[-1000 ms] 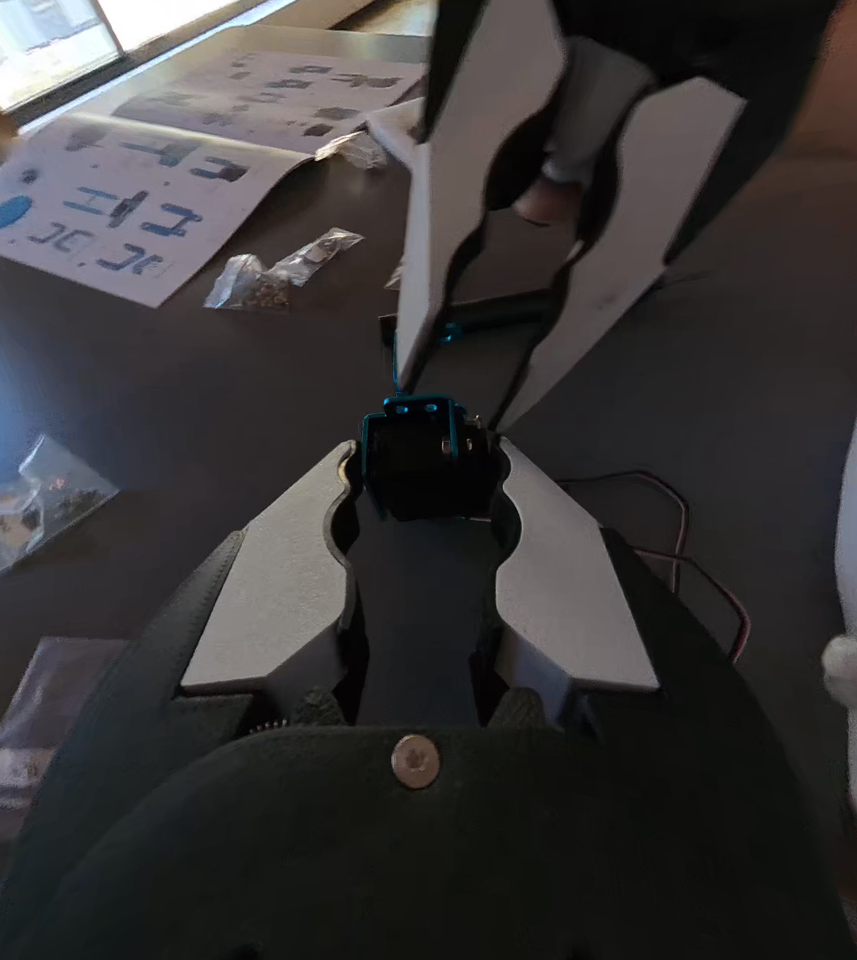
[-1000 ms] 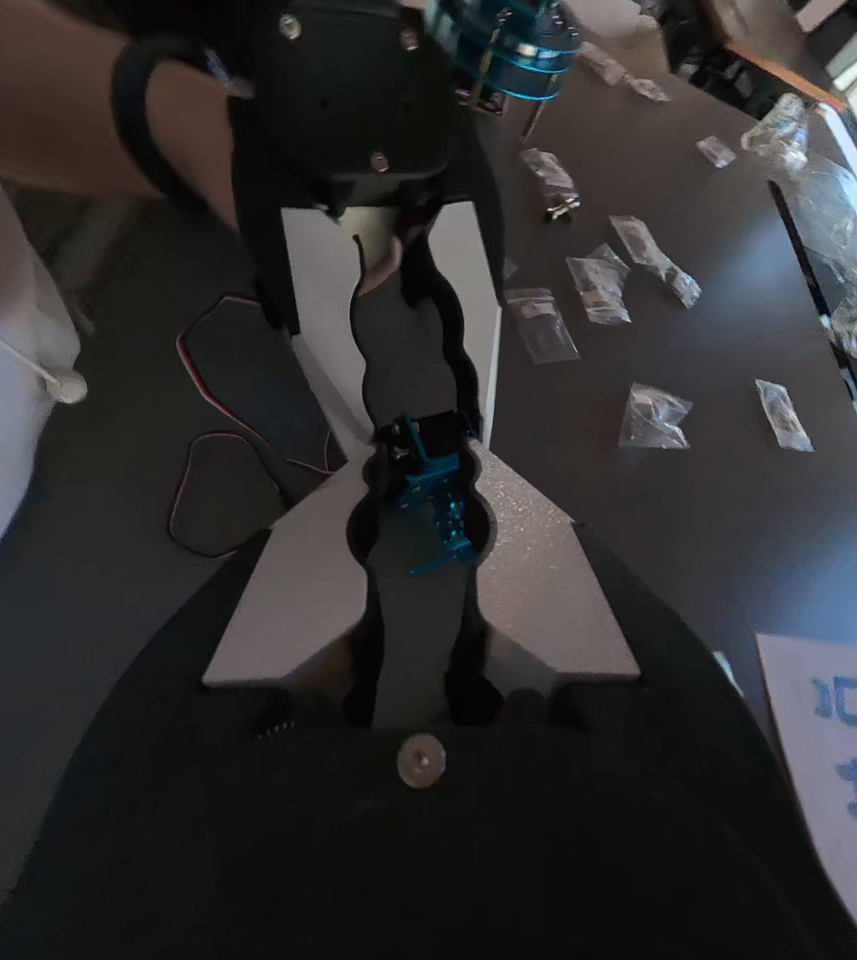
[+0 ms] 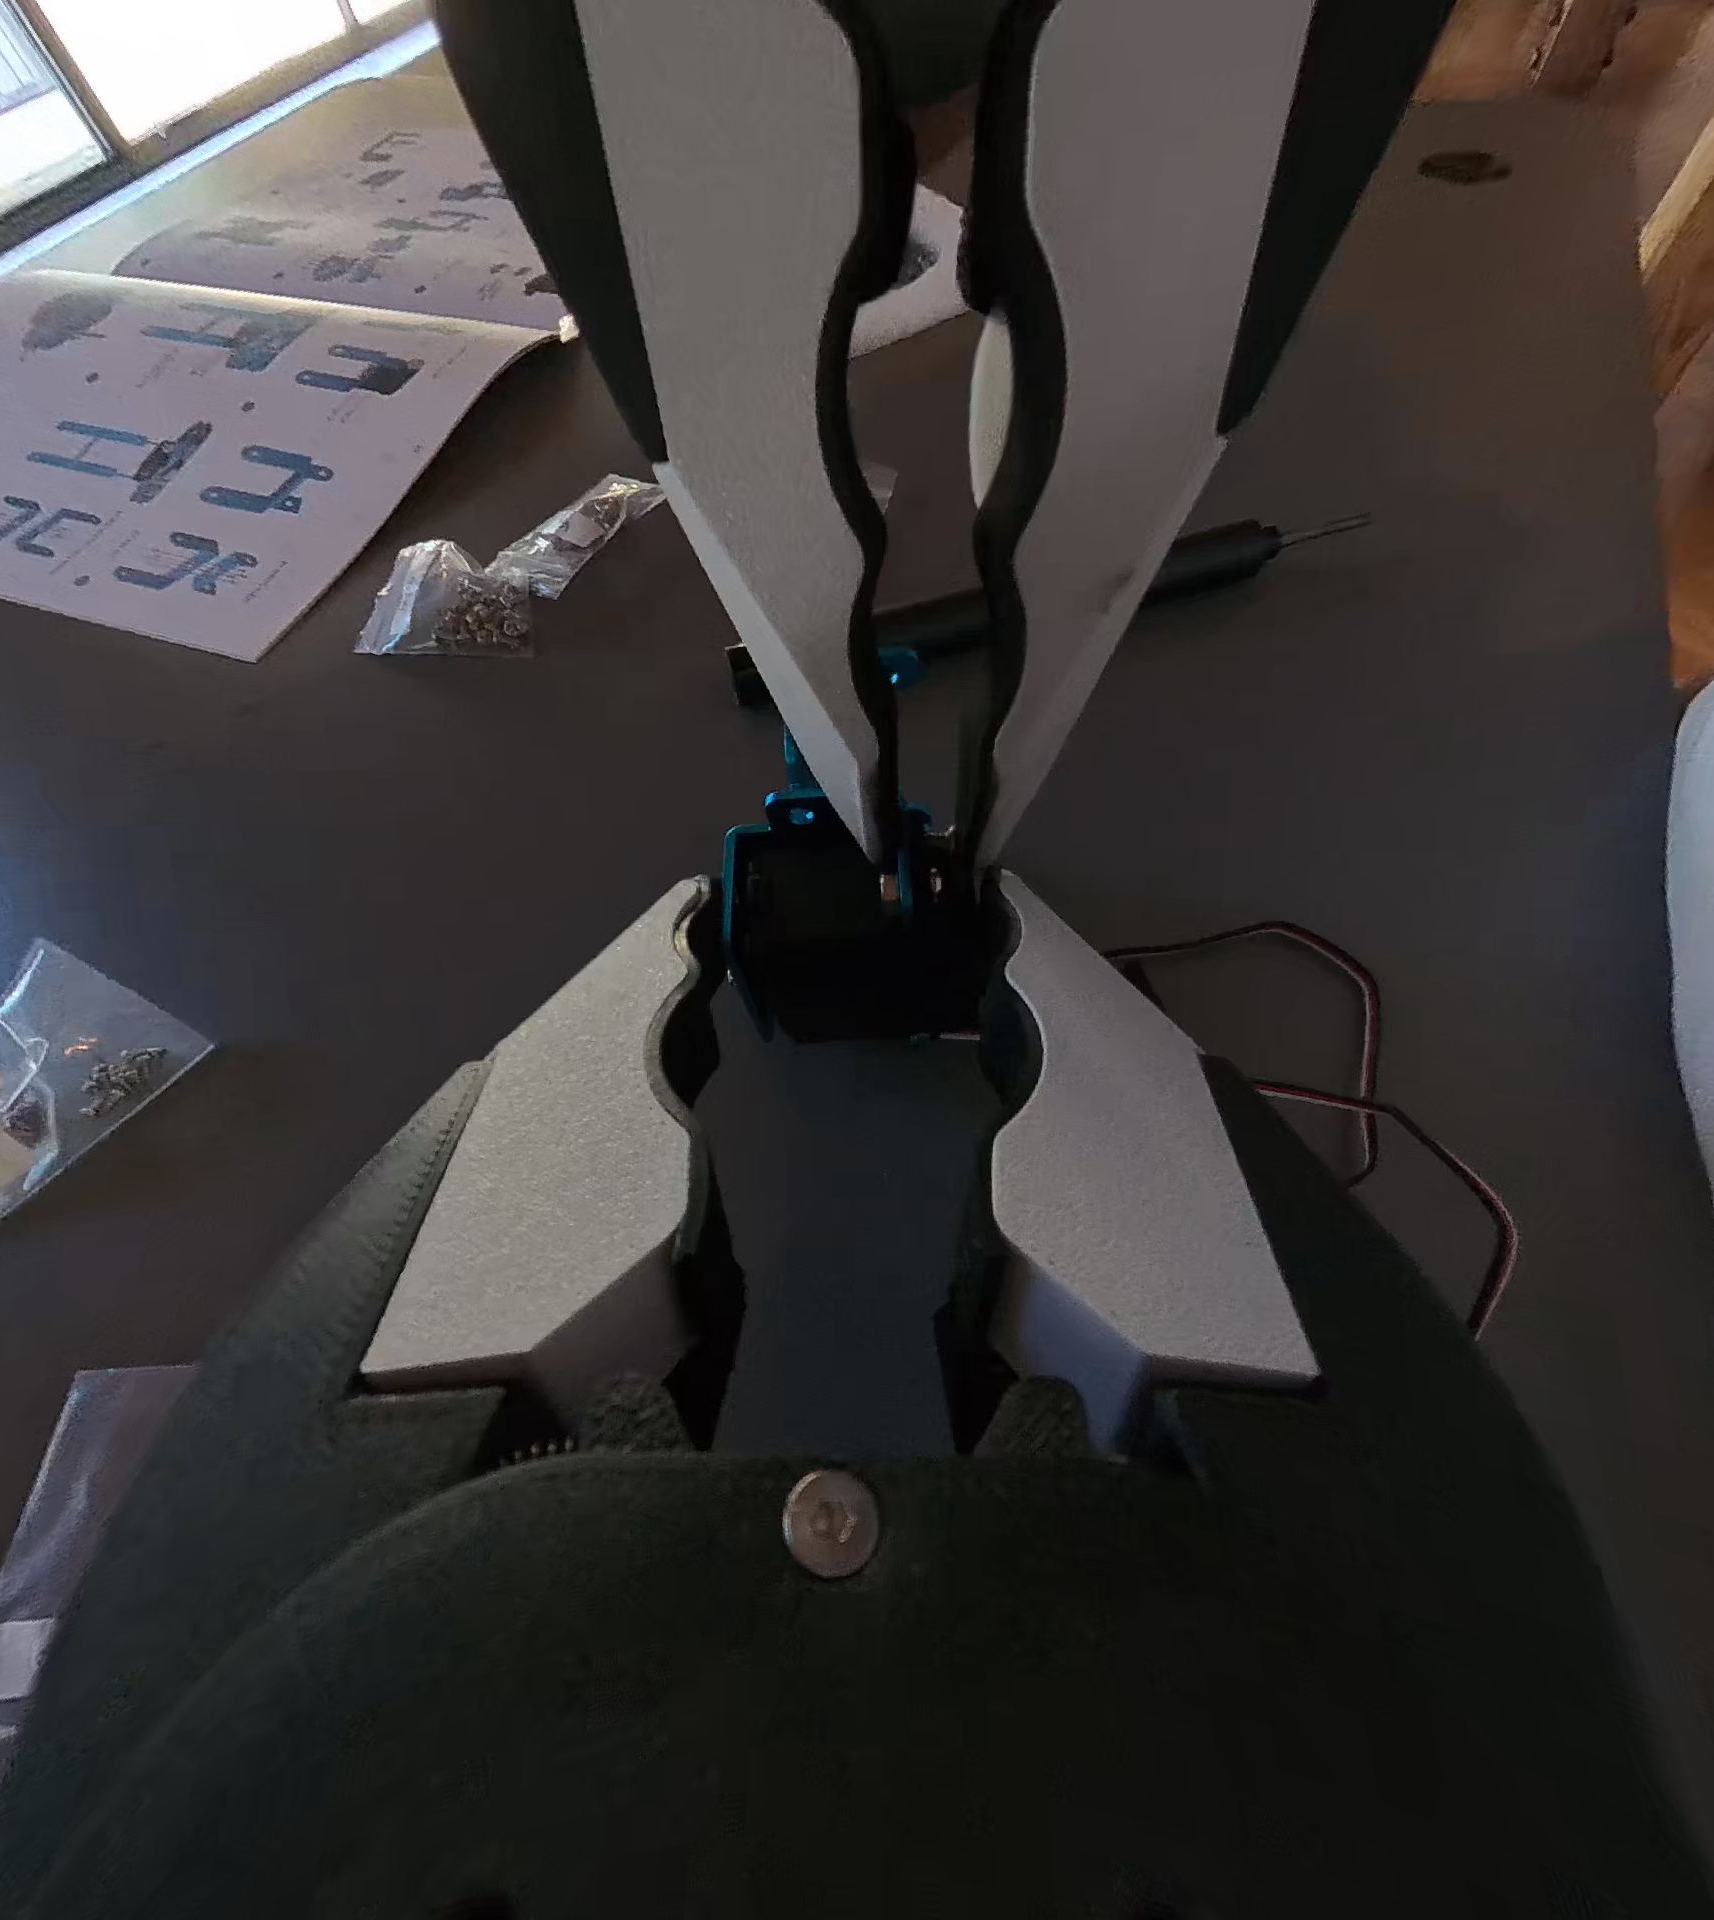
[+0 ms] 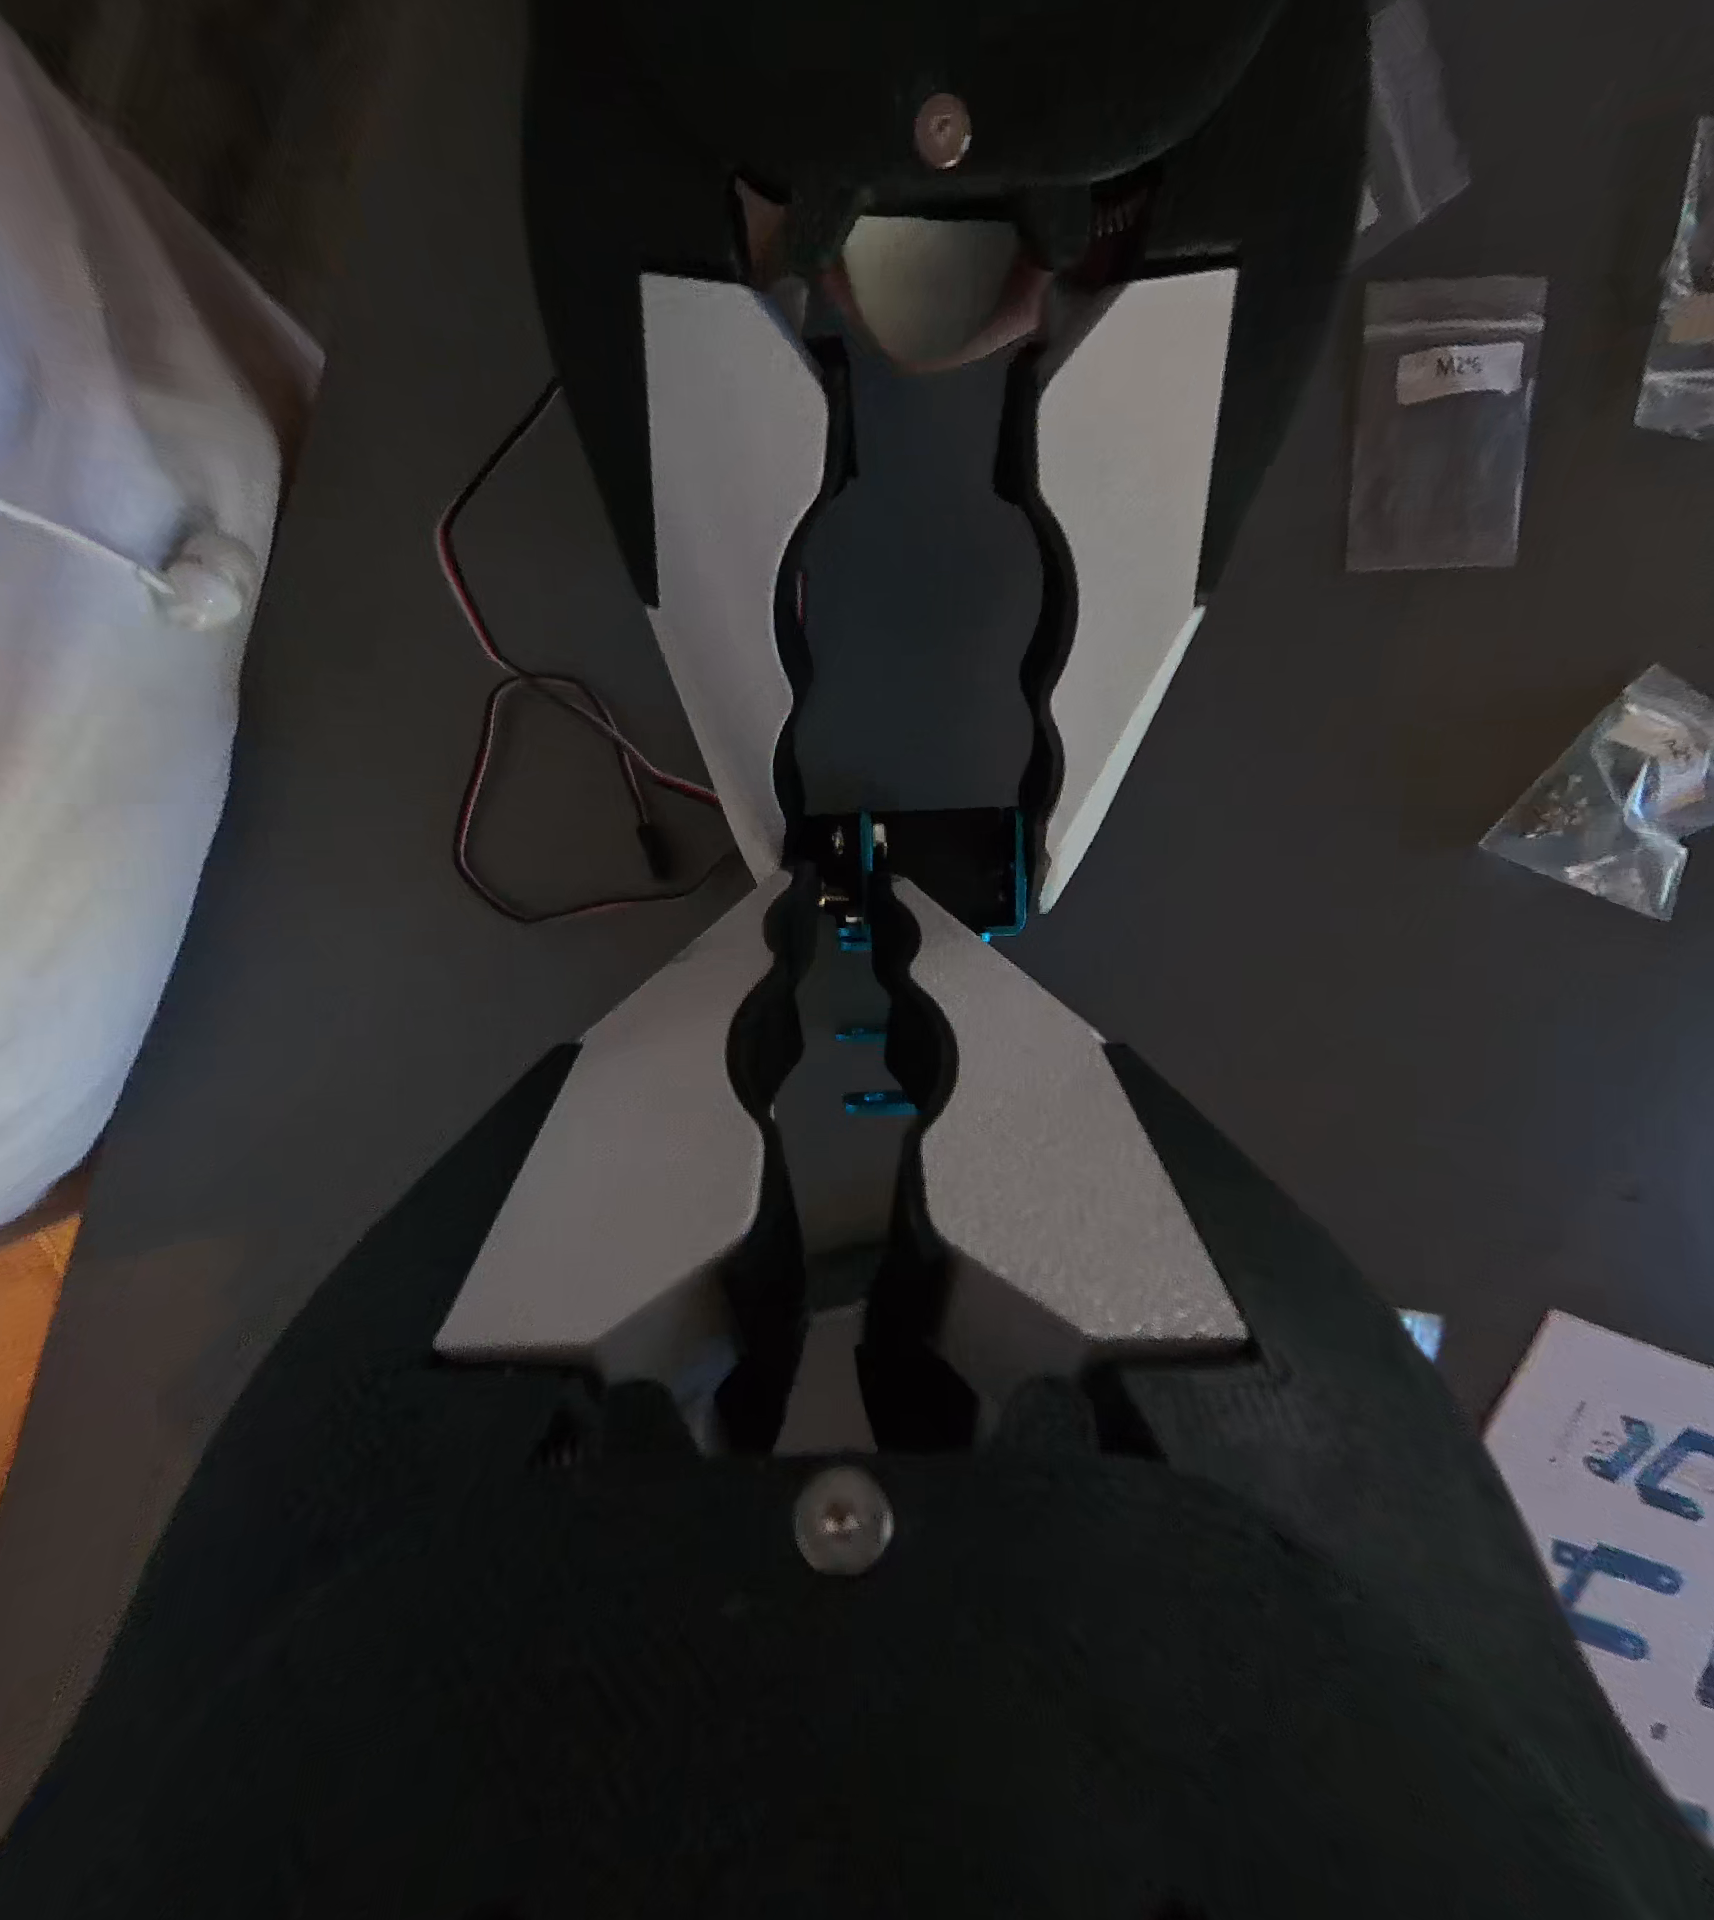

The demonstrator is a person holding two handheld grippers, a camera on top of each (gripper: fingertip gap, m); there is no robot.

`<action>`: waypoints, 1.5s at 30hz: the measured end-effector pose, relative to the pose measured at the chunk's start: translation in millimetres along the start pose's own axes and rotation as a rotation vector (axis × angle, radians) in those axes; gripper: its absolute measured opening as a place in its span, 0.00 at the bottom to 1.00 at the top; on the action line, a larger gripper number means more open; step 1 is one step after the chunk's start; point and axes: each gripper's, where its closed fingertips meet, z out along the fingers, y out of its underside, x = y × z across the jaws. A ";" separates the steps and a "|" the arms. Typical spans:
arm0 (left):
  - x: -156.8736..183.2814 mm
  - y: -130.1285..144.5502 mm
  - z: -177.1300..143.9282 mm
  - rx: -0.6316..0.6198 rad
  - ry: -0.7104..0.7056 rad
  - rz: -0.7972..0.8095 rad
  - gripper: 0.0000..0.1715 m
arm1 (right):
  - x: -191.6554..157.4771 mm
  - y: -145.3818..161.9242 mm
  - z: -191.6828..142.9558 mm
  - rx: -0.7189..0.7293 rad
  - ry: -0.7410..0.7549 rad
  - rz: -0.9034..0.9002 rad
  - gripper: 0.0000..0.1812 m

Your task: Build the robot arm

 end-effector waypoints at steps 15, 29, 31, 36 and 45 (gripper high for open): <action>1.0 -0.6 0.8 0.000 -0.042 0.055 0.29 | -4.9 3.2 -2.2 -0.035 -0.125 0.077 0.07; -0.5 -0.4 1.4 -0.003 -0.044 0.033 0.30 | -1.7 1.2 -3.1 -0.056 0.011 0.006 0.06; -0.1 -0.5 1.5 -0.002 -0.053 0.049 0.30 | -2.2 0.8 -5.3 -0.069 0.026 -0.006 0.07; -1.5 -0.1 1.2 -0.003 -0.052 0.022 0.30 | 2.0 2.3 -6.2 -0.025 0.006 0.065 0.08; 0.2 -1.6 2.0 0.002 -0.050 0.030 0.29 | -0.3 2.1 -5.0 0.022 0.114 -0.026 0.07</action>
